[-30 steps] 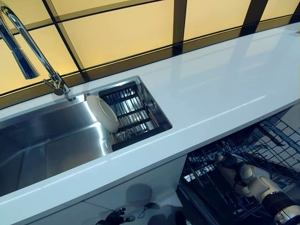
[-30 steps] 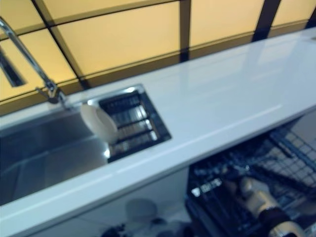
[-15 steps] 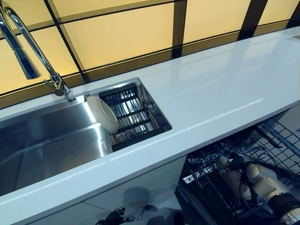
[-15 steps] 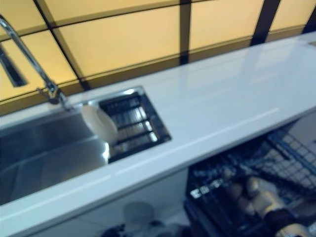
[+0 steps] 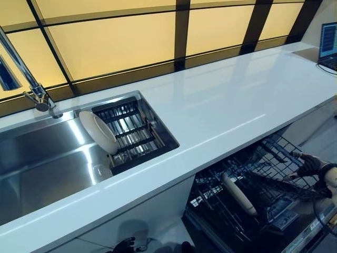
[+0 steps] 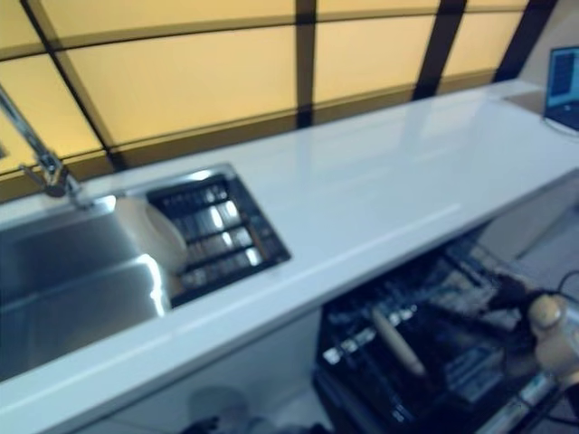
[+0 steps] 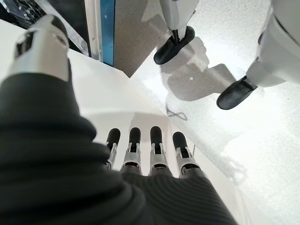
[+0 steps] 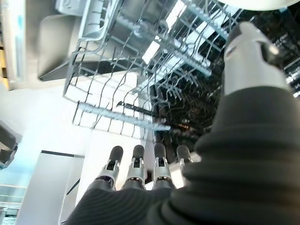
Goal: Take plates into dishwasher
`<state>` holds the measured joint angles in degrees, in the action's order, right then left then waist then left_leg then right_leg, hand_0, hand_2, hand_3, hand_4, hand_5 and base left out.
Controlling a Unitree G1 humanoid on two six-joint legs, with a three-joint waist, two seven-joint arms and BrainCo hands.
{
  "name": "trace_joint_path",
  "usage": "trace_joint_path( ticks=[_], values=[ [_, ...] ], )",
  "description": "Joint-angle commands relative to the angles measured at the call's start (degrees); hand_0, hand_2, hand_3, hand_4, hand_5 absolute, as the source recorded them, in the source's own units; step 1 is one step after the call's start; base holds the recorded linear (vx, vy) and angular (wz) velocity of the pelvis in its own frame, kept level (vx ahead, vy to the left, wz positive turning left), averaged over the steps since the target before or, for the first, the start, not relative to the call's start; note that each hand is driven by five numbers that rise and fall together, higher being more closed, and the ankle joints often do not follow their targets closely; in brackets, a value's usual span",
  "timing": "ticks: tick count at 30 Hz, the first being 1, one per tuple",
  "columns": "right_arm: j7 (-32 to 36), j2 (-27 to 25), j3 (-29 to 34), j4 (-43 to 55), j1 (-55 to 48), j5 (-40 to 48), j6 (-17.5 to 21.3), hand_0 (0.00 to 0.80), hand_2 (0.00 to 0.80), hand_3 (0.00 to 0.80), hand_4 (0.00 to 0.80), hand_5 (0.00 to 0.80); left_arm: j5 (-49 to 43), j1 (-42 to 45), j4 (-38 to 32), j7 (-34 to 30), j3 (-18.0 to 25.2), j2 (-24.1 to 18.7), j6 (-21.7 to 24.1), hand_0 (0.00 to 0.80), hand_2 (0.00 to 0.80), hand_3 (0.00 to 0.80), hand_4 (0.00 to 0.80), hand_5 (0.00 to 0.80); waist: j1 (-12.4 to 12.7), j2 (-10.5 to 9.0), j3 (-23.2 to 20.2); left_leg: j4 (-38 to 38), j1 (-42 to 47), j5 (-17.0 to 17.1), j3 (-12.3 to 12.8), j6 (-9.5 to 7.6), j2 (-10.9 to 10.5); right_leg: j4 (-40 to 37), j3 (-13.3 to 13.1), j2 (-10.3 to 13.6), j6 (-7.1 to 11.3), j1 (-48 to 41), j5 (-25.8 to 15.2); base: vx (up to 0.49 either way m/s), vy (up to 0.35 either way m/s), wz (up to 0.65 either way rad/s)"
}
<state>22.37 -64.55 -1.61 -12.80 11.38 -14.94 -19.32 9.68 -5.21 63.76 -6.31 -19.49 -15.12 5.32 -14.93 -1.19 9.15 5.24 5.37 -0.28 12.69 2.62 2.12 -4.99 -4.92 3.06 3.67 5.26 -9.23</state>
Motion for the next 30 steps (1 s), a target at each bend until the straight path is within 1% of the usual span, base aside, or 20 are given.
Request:
trace_joint_path(
  ticks=[1, 2, 4, 6, 8, 10, 12, 13, 17, 19, 22, 23, 24, 26, 27, 28, 29, 30],
  values=[
    [0.2, -2.4, 3.7, -0.6, 2.1, 6.7, -0.4, 0.0, 0.0, 0.0, 0.0, 0.0, -1.1, -0.9, 2.4, 0.7, 1.8, -3.1, 0.7, 0.0, 0.0, 0.0, 0.0, 0.0, 1.2, -4.24, -1.9, -0.2, 0.0, -1.4, -0.8, -1.62, -0.3, 0.8, -3.4, -0.8, 3.29, -0.9, 0.4, 0.013, -0.005, -0.07],
    [0.2, -2.7, 3.7, -0.8, 2.2, 7.2, -0.3, 0.0, 0.0, 0.0, 0.0, 0.0, -1.2, -0.8, 2.3, 0.7, 1.8, -3.1, 0.7, 0.0, 0.0, 0.0, 0.0, 0.0, 1.2, -4.29, -2.0, -0.2, 0.1, -1.4, -0.8, -1.62, -0.3, 0.8, -3.3, -0.8, 3.29, -0.9, 0.4, 0.015, -0.012, -0.09],
    [-0.7, -4.9, 4.3, -3.5, 4.2, 11.0, 1.8, 0.0, 0.0, 0.0, 0.0, 0.0, -1.0, -0.6, 2.3, 1.0, 1.3, -3.3, 0.4, 0.0, 0.0, 0.0, 0.0, 0.0, 1.6, -4.92, -2.5, -0.2, 0.2, -1.3, -0.9, -1.58, -0.1, 0.7, -3.2, -0.9, 3.27, -1.2, 0.3, 0.013, -0.018, -0.05],
    [-1.2, -6.2, 3.8, -4.7, 5.9, 12.2, 2.5, 0.0, 0.0, 0.0, 0.0, 0.0, -0.8, -0.5, 2.3, 1.1, 1.1, -3.4, 0.4, 0.0, 0.0, 0.0, 0.0, 0.0, 1.9, -5.18, -2.7, -0.2, 0.3, -1.3, -1.0, -1.53, -0.1, 0.7, -3.1, -1.0, 3.29, -1.4, 0.3, 0.0, 0.0, 0.0],
    [-3.0, -9.1, 2.3, -6.0, 10.5, 14.7, 3.4, 0.0, 0.0, 0.0, 0.0, 0.0, -0.3, -0.3, 2.1, 1.2, 0.4, -3.8, 0.2, 0.0, 0.0, 0.0, 0.0, 0.0, 2.7, -5.63, -3.1, -0.2, 0.4, -1.2, -1.3, -1.49, -0.1, 0.5, -2.8, -1.0, 3.26, -1.8, 0.3, 0.007, -0.001, -0.02],
    [-4.3, -10.0, 1.2, -6.4, 12.7, 16.4, 3.9, 0.0, 0.0, 0.0, 0.0, 0.0, 0.0, -0.1, 2.0, 1.2, -0.1, -3.9, 0.1, 0.0, 0.0, 0.0, 0.0, 0.0, 3.0, -5.73, -3.2, -0.2, 0.4, -1.1, -1.6, -1.51, -0.1, 0.5, -2.7, -1.1, 3.24, -2.1, 0.4, 0.006, 0.0, -0.02],
    [-5.6, -11.1, -1.3, -6.2, 17.7, 18.6, 4.2, 0.0, 0.0, 0.0, 0.0, 0.0, 0.3, -0.1, 2.4, 1.0, -0.6, -4.3, 0.3, 0.0, 0.0, 0.0, 0.0, 0.0, 3.8, -6.01, -3.5, -0.2, 0.3, -1.0, -2.1, -1.53, -0.3, 0.4, -2.5, -1.0, 3.21, -2.3, 0.4, 0.006, 0.0, -0.02],
    [-5.9, -11.5, -3.6, -5.2, 21.6, 19.7, 3.8, 0.0, 0.0, 0.0, 0.0, 0.0, 0.3, 0.0, 2.6, 1.1, -0.9, -4.4, 0.3, 0.0, 0.0, 0.0, 0.0, 0.0, 4.5, -6.29, -3.7, -0.2, 0.3, -1.0, -2.6, -1.56, -0.4, 0.3, -2.2, -1.0, 3.2, -2.6, 0.5, 0.0, 0.0, 0.0],
    [-7.1, -11.3, -8.2, -3.2, 27.9, 21.4, 2.6, 0.0, 0.0, 0.0, 0.0, 0.0, 0.6, 0.0, 3.0, 1.2, -0.9, -4.2, 0.3, 0.0, 0.0, 0.0, 0.0, 0.0, 5.2, -6.46, -4.1, -0.2, 0.1, -0.8, -3.5, -1.64, -0.6, 0.2, -1.7, -0.7, 3.15, -2.9, 0.6, 0.009, 0.003, 0.0],
    [-7.8, -10.5, -11.1, -2.8, 31.6, 21.4, 1.4, 0.0, 0.0, 0.0, 0.0, 0.0, 0.9, 0.0, 3.1, 1.1, -1.0, -4.1, 0.3, 0.0, 0.0, 0.0, 0.0, 0.0, 5.9, -6.59, -4.3, -0.2, 0.0, -0.8, -4.0, -1.71, -0.7, 0.1, -1.3, -0.6, 3.09, -3.2, 0.6, 0.02, 0.016, 0.05],
    [-8.1, -10.0, -15.3, -3.7, 36.8, 20.5, 2.7, 0.0, 0.0, 0.0, 0.0, 0.0, 1.8, 0.3, 3.0, 1.2, -1.5, -3.8, 0.7, 0.0, 0.0, 0.0, 0.0, 0.0, 7.2, -6.83, -4.4, -0.2, -0.2, -0.6, -4.8, -1.69, -0.8, 0.0, -0.3, -0.3, 3.01, -3.6, 0.8, 0.026, 0.02, 0.17],
    [-9.1, -9.6, -18.0, -4.3, 40.3, 20.3, 4.0, 0.0, 0.0, 0.0, 0.0, 0.0, 1.9, 0.2, 3.1, 1.2, -1.7, -3.8, 0.7, 0.0, 0.0, 0.0, 0.0, 0.0, 8.1, -7.08, -4.5, -0.2, -0.4, -0.5, -5.3, -1.69, -0.9, 0.0, 0.2, -0.2, 3.02, -3.7, 0.9, 0.007, 0.009, 0.18],
    [-9.3, -9.5, -18.8, -4.5, 41.3, 20.4, 4.1, 0.0, 0.0, 0.0, 0.0, 0.0, 2.1, 0.2, 3.1, 1.3, -1.6, -3.8, 0.7, 0.0, 0.0, 0.0, 0.0, 0.0, 8.1, -7.05, -4.5, -0.2, -0.5, -0.5, -5.4, -1.68, -0.9, 0.0, 0.3, -0.2, 3.03, -3.7, 0.9, 0.003, 0.002, 0.17],
    [-10.9, -8.8, -24.3, -5.1, 48.2, 16.9, 6.8, 0.0, 0.0, 0.0, 0.0, 0.0, 2.6, 0.2, 3.1, 1.8, -1.9, -3.8, 0.6, 0.0, 0.0, 0.0, 0.0, 0.0, 9.5, -7.43, -4.6, -0.2, -1.0, -0.4, -6.3, -1.68, -1.1, 0.0, 1.3, 0.1, 3.13, -3.8, 1.1, 0.004, 0.0, 0.2],
    [-11.1, -8.8, -25.1, -5.1, 49.0, 16.4, 7.2, 0.0, 0.0, 0.0, 0.0, 0.0, 2.7, 0.2, 3.1, 1.8, -1.9, -3.8, 0.5, 0.0, 0.0, 0.0, 0.0, 0.0, 9.6, -7.42, -4.6, -0.2, -1.0, -0.3, -6.3, -1.69, -1.1, 0.0, 1.4, 0.1, 3.14, -3.8, 1.1, 0.01, 0.004, 0.19],
    [-11.4, -8.6, -27.4, -5.2, 51.6, 13.8, 8.5, 0.0, 0.0, 0.0, 0.0, 0.0, 3.0, 0.1, 3.0, 1.9, -1.9, -4.0, 0.5, 0.0, 0.0, 0.0, 0.0, 0.0, 10.0, -7.59, -4.6, -0.2, -1.2, -0.3, -6.7, -1.67, -1.2, 0.0, 1.7, 0.2, 3.17, -3.9, 1.1, 0.011, 0.005, 0.14],
    [-11.7, -8.5, -31.9, -4.9, 56.1, 9.6, 10.4, 0.0, 0.0, 0.0, 0.0, 0.0, 3.3, -0.1, 2.8, 2.1, -2.0, -4.2, 0.2, 0.0, 0.0, 0.0, 0.0, 0.0, 10.9, -7.97, -4.7, -0.2, -1.4, -0.2, -7.1, -1.69, -1.3, 0.0, 2.3, 0.4, 3.28, -3.9, 1.1, 0.014, 0.006, 0.14],
    [-11.8, -8.4, -33.2, -4.9, 57.4, 9.0, 10.7, 0.0, 0.0, 0.0, 0.0, 0.0, 3.4, -0.1, 2.7, 2.1, -2.0, -4.2, 0.1, 0.0, 0.0, 0.0, 0.0, 0.0, 11.0, -7.96, -4.8, -0.2, -1.5, -0.2, -7.3, -1.69, -1.3, 0.0, 2.5, 0.4, 3.31, -3.9, 1.2, 0.016, 0.004, 0.22]
  ],
)
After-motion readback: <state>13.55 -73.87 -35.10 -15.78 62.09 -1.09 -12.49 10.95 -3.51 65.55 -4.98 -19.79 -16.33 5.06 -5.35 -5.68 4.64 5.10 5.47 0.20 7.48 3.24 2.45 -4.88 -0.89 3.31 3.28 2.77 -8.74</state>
